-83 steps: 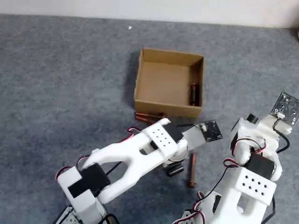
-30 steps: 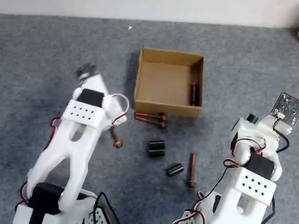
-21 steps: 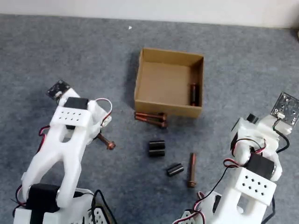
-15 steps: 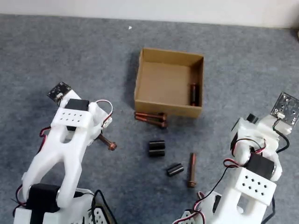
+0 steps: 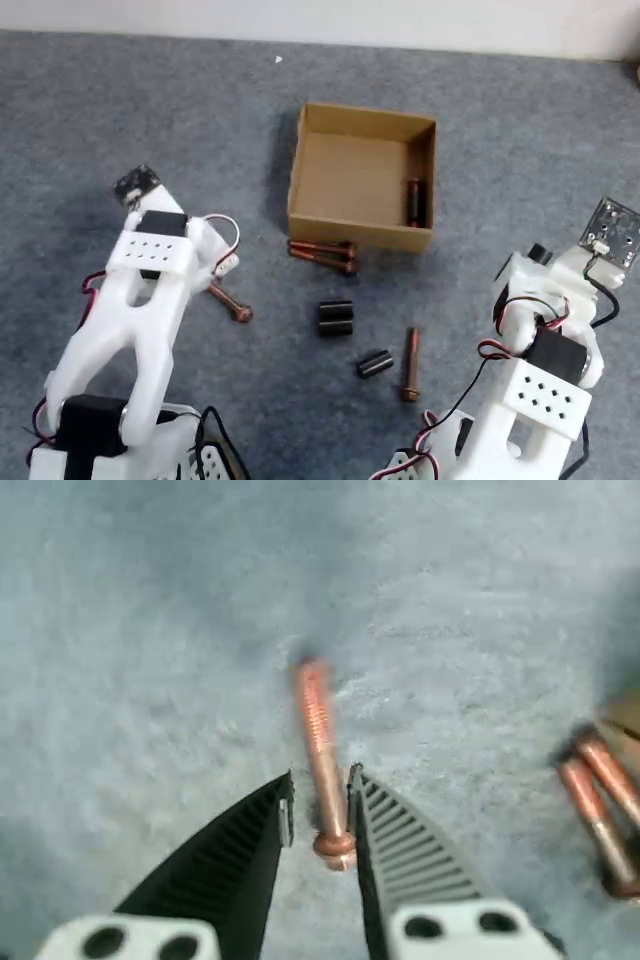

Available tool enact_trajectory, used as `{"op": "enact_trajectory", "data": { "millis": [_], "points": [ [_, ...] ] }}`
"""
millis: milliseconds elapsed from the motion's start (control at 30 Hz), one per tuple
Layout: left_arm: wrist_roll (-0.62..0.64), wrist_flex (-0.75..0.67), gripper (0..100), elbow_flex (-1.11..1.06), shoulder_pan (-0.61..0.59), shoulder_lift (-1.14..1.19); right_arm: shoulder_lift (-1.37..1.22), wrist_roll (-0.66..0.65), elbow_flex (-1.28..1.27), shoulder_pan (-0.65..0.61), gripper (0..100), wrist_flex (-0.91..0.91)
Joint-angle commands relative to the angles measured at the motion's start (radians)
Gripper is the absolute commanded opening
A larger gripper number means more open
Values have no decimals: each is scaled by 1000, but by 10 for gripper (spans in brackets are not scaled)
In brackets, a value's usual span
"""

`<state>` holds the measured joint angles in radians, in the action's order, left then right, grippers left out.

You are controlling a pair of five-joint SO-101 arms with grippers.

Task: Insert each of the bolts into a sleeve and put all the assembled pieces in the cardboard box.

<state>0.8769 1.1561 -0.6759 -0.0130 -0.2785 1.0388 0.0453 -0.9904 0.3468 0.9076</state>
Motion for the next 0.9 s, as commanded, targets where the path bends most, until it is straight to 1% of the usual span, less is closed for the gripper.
{"op": "enact_trajectory", "data": {
  "millis": [0,133,267,333,467,567,633,700,800,867],
  "points": [
    [-368,-6,119,77,-38,-36,24,3,4,-21,5,-33],
    [-746,-6,119,76,-45,-35,24,3,4,-44,5,-33],
    [-1062,-8,119,76,-53,-35,24,3,4,-50,5,-33],
    [-1195,-8,119,76,-48,-35,24,3,4,-50,5,-33],
    [-1392,-14,122,77,-45,-27,21,3,4,-51,5,-33],
    [-1619,-9,124,76,-41,-27,21,3,4,-51,5,-33],
    [-1761,-8,145,73,-33,-25,21,3,4,-51,5,-33],
    [-1846,-8,182,59,-31,-25,19,3,4,-51,5,-35],
    [-1924,-8,241,36,-4,-25,19,3,4,-51,5,-35],
    [-1972,-8,259,13,22,-25,19,3,4,-51,5,-35]
  ]
}}
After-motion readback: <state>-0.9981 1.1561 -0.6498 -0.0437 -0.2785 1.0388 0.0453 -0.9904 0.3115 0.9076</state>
